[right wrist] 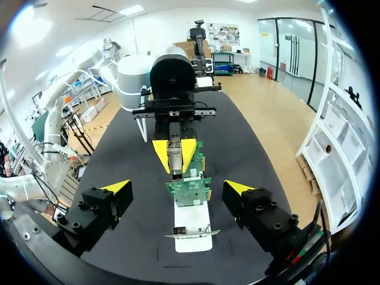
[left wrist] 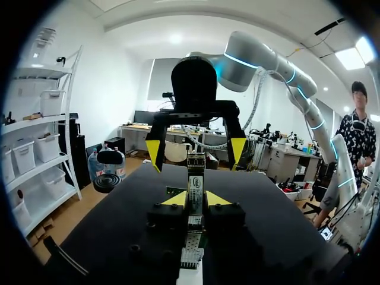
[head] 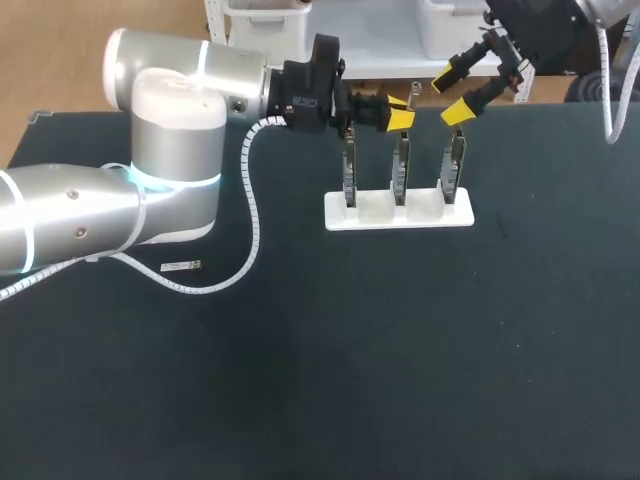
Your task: Pick up the optical module with the left hand, and insert it into the network port with the right hand.
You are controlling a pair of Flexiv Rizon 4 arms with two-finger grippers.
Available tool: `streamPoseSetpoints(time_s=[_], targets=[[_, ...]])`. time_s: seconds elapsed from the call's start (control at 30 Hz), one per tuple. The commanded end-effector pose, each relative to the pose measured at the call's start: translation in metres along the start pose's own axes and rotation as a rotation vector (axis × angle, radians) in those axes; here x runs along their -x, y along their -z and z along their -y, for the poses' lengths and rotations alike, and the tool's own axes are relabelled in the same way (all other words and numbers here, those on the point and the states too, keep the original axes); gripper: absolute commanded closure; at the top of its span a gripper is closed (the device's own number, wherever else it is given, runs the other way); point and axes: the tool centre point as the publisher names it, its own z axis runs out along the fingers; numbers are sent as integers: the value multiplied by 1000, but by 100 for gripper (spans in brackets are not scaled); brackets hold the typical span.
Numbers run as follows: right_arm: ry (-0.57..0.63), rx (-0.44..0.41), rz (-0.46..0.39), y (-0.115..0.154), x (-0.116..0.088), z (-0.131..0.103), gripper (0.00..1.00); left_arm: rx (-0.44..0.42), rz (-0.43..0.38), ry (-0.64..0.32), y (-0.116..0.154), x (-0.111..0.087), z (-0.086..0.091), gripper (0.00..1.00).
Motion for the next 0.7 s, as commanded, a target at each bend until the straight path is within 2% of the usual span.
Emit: streamPoseSetpoints(time_s=[0.03, 0.5, 0.7], targets=[[18, 0, -3, 0, 4, 2, 0, -4, -2, 0, 0, 0, -2, 100], [68, 11, 0, -2, 15, 14, 0, -4, -2, 0, 0, 0, -2, 100], [76, 33, 19, -11, 19, 16, 0, -4, -2, 0, 0, 0, -2, 100]])
